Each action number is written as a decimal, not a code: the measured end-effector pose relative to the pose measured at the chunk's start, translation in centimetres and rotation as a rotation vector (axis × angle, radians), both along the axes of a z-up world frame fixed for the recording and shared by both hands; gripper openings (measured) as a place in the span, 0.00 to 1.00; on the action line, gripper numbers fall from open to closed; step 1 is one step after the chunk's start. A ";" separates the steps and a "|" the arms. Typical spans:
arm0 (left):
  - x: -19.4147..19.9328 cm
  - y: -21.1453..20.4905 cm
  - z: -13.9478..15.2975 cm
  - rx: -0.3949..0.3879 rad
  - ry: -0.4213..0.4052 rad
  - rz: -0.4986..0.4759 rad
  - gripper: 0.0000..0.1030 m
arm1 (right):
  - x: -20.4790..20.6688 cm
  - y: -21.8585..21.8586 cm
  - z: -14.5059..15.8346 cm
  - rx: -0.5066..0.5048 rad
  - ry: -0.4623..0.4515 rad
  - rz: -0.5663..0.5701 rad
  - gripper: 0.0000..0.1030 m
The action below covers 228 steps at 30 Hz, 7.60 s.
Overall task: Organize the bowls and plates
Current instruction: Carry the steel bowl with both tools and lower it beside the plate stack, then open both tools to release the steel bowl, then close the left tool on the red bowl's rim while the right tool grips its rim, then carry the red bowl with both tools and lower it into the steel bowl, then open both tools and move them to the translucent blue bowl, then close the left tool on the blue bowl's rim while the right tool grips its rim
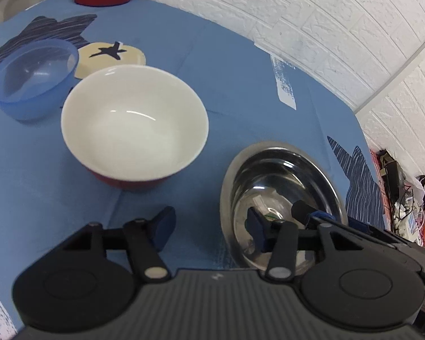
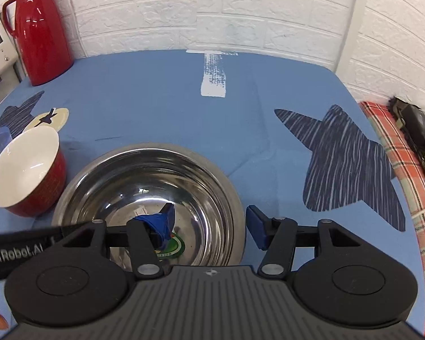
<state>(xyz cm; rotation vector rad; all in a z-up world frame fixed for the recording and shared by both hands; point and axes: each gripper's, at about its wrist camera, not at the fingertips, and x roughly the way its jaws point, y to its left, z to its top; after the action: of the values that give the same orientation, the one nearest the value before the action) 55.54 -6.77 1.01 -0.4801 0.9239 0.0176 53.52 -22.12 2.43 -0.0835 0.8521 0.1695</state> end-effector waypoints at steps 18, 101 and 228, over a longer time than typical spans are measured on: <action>-4.3 0.2 1.3 0.067 0.055 -0.169 0.06 | -5.5 0.6 0.2 -0.002 0.011 0.085 0.20; -1.5 15.5 1.0 -0.156 0.000 0.089 0.62 | 2.6 13.2 2.4 0.105 0.058 0.105 0.31; 1.8 26.8 0.6 0.059 -0.008 -0.037 0.07 | 1.7 27.2 0.7 0.174 0.114 0.202 0.19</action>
<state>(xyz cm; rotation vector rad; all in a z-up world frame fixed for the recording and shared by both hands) 57.30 20.08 1.58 -0.4077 0.9222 0.0096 55.18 5.06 3.15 0.0033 0.9382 0.4409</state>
